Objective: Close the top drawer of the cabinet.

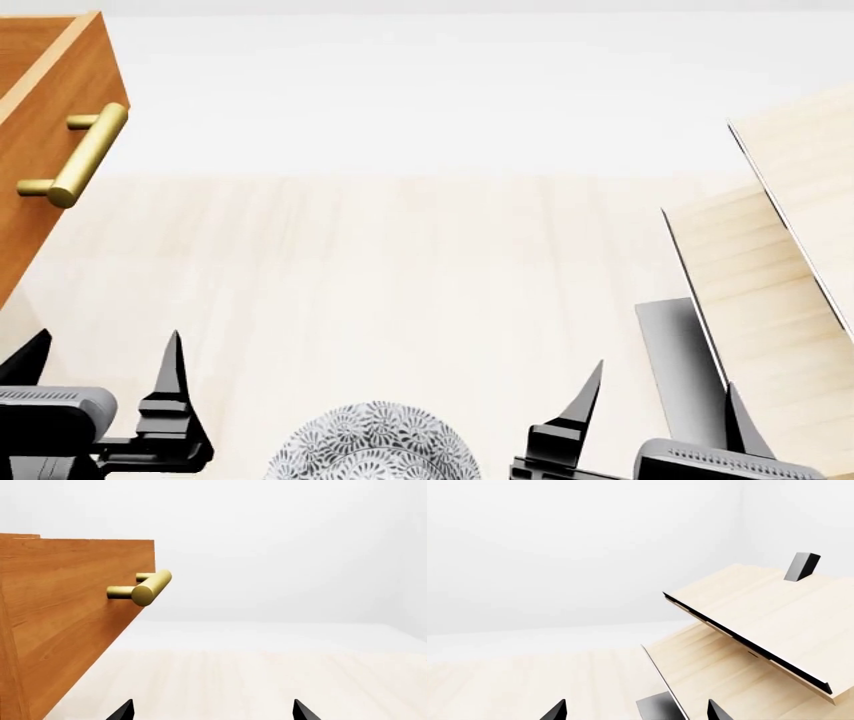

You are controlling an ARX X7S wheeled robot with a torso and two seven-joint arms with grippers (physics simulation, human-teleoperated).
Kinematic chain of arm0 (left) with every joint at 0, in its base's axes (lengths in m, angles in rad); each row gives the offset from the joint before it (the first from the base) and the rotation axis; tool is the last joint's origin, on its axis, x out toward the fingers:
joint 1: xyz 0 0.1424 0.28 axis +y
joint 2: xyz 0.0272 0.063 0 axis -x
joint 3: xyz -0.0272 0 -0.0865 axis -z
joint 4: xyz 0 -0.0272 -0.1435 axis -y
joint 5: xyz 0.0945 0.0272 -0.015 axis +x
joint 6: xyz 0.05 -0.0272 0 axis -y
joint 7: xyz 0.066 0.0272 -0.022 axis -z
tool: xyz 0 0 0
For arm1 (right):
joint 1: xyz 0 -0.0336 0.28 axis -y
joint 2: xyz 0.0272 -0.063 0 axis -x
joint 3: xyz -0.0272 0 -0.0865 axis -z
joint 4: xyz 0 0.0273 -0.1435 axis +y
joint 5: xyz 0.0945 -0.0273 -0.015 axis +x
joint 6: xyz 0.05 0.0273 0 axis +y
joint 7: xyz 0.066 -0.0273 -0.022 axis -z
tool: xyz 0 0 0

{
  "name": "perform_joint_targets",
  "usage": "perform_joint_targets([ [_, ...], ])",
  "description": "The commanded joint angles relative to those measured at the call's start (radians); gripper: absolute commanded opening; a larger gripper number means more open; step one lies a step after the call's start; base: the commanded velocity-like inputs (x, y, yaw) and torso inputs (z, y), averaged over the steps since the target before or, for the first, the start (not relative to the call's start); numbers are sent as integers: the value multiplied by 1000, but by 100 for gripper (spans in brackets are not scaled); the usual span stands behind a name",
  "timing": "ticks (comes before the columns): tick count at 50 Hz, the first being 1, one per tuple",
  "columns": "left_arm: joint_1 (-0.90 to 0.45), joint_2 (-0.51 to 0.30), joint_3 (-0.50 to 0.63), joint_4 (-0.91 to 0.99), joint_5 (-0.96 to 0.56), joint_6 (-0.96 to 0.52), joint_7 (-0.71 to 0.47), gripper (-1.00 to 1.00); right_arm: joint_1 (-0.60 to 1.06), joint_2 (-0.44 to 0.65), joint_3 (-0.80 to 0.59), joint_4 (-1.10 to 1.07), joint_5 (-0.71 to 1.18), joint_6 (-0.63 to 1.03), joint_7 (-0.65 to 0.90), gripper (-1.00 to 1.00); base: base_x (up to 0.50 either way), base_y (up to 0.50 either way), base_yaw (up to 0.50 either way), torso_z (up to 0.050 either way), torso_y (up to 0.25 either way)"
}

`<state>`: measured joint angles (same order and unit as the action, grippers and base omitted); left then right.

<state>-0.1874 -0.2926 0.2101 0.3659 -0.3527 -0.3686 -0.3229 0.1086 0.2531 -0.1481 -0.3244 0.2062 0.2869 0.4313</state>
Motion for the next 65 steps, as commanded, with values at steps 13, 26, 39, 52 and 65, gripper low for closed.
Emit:
perform_joint_targets([
  [13,-519,9,62,-492,14,-88,162,100,23,-7,-25,37,-8,-6,12,100,0,0,0,0,0],
  [26,-1015,152,62,-1574,87,342,327,100,27,-8,-35,41,-10,-7,19,100,0,0,0,0,0],
  [39,-1076,105,-177,-1675,245,273,227,100,29,-3,-37,49,-4,-8,20,100,0,0,0,0,0],
  [52,-1124,9,-360,-1675,326,213,109,100,37,4,-37,56,3,-6,21,100,0,0,0,0,0],
  [65,-1163,-91,-429,-1675,341,199,27,100,49,4,-40,82,4,-13,24,100,0,0,0,0,0],
])
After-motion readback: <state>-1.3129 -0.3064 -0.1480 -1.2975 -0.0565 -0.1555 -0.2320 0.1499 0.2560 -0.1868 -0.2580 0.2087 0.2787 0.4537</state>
